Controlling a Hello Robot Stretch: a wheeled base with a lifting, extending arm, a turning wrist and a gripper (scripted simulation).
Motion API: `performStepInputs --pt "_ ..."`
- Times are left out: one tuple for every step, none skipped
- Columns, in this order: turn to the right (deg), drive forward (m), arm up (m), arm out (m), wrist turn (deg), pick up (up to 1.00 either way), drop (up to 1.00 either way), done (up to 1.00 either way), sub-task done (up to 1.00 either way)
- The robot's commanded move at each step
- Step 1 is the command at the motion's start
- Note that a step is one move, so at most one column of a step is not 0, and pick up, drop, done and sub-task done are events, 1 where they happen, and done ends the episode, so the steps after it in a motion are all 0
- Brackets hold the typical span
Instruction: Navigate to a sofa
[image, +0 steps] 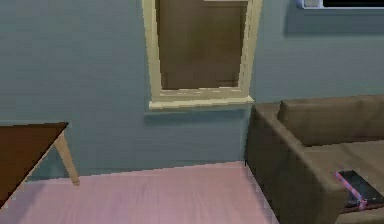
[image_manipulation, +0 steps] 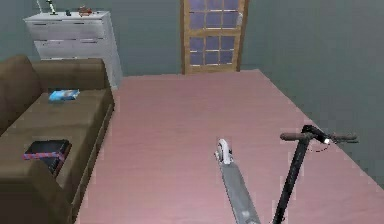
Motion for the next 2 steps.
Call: performStepInputs --pt "0.0 0.3 0.0 0.0 0.0 0.0 0.0 0.0 0.0" --pt "45.0 0.0 0.0 0.0 0.0 0.0 0.0 0.0 0.0"
